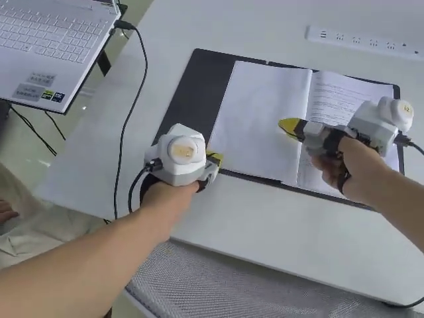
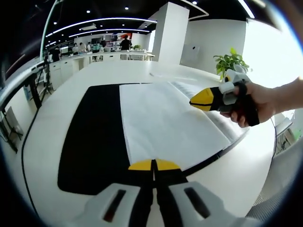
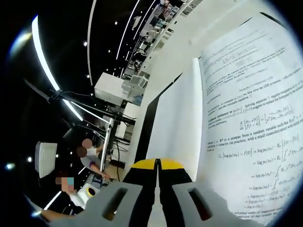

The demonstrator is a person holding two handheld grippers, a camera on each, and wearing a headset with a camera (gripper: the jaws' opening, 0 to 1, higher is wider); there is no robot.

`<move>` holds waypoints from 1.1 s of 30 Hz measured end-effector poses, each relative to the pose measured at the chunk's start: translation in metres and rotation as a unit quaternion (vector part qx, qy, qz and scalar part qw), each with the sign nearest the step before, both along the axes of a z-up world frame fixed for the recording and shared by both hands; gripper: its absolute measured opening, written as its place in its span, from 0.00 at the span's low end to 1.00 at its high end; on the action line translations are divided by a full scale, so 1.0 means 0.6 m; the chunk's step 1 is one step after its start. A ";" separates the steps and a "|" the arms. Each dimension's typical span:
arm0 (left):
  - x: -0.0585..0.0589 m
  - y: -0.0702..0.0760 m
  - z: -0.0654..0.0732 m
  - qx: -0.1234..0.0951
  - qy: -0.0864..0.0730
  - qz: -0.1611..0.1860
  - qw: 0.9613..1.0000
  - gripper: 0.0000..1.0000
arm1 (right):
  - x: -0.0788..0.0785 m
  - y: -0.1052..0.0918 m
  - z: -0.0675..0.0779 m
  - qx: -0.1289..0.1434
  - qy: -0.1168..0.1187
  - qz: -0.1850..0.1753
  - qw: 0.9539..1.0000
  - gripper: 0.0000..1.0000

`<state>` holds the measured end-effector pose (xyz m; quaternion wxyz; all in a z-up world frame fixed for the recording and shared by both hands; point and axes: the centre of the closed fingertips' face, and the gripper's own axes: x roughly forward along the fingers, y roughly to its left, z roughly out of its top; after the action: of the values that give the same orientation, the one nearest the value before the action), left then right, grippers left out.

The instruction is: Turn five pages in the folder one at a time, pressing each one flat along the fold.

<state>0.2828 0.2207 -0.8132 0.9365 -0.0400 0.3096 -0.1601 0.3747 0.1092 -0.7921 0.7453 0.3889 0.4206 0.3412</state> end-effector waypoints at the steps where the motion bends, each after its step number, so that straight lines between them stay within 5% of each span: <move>1: 0.002 0.001 -0.001 -0.002 0.000 0.003 1.000 0.00 | 0.004 -0.005 -0.003 -0.003 0.004 -0.002 1.000 0.00; 10: 0.007 0.003 -0.005 -0.002 0.002 0.015 1.000 0.00 | 0.027 -0.022 -0.013 -0.003 0.040 -0.009 0.999 0.00; 12: 0.008 0.003 -0.006 -0.001 0.001 0.016 1.000 0.00 | 0.033 -0.020 -0.012 0.012 0.061 -0.009 0.998 0.00; 19: 0.008 0.003 -0.006 0.002 0.000 0.017 1.000 0.00 | 0.071 -0.023 -0.014 0.039 0.079 -0.029 0.996 0.00; 33: 0.007 0.002 -0.005 0.003 0.000 0.021 1.000 0.00 | 0.186 -0.039 -0.017 0.041 0.048 -0.091 0.994 0.00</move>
<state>0.2873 0.2216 -0.8163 0.9398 -0.0438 0.3090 -0.1390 0.4865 0.0860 -0.8021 0.7356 0.4720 0.4044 0.2694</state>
